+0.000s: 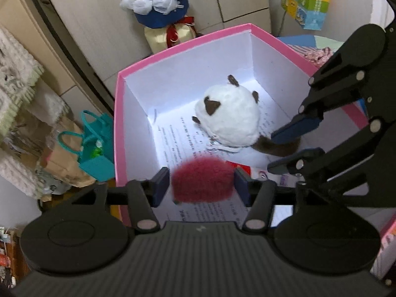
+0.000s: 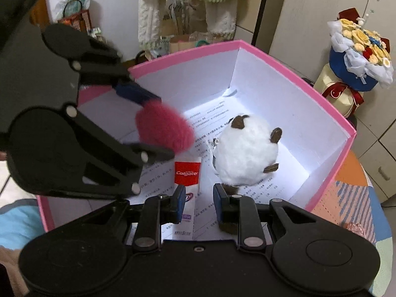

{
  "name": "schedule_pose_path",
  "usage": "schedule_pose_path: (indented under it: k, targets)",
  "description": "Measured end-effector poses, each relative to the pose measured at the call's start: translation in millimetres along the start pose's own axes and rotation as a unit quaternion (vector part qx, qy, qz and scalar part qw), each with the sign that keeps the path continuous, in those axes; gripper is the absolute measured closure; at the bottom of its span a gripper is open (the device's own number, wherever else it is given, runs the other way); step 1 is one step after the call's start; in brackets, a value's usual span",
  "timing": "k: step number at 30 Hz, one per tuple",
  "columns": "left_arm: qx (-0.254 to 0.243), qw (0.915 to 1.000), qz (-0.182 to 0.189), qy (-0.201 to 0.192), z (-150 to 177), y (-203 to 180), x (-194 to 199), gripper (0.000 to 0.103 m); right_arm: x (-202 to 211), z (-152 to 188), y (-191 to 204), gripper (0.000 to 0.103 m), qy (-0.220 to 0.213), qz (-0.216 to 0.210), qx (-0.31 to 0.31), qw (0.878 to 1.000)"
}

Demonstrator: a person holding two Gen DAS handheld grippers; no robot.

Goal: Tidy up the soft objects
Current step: 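Open both grippers to drop the pompom and tube into the box, then move both grippers back toward the pink envelope on the table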

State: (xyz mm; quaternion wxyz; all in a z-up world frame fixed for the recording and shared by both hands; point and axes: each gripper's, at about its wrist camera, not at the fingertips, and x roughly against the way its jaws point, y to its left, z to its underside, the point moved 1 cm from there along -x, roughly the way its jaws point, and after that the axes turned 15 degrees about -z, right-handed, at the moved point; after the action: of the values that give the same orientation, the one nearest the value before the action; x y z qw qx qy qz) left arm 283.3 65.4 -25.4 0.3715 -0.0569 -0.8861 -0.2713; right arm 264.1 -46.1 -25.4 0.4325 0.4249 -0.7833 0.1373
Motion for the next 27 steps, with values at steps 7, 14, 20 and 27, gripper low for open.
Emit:
schedule_pose_path:
  k: [7, 14, 20, 27]
  targets:
    - [0.006, 0.9996, -0.004, -0.027, 2.4, 10.5, 33.5, 0.026, 28.6, 8.9, 16.5, 0.060, -0.014, 0.024, 0.011, 1.000]
    - [0.015, 0.9984, 0.028, -0.047, 12.3, 15.7, 85.5, 0.021, 68.0, 24.1, 40.7, 0.049, -0.034, 0.041, 0.020, 0.998]
    - [0.001, 0.9951, 0.016, -0.098, 25.6, 7.9, 139.4, 0.015, 105.7, 45.5, 67.1, 0.034, -0.054, 0.053, 0.038, 0.996]
    - [-0.012, 0.9893, 0.022, -0.143, 37.8, -14.0, 189.8, 0.010, 147.0, 78.4, 94.9, 0.023, -0.090, 0.071, 0.058, 0.992]
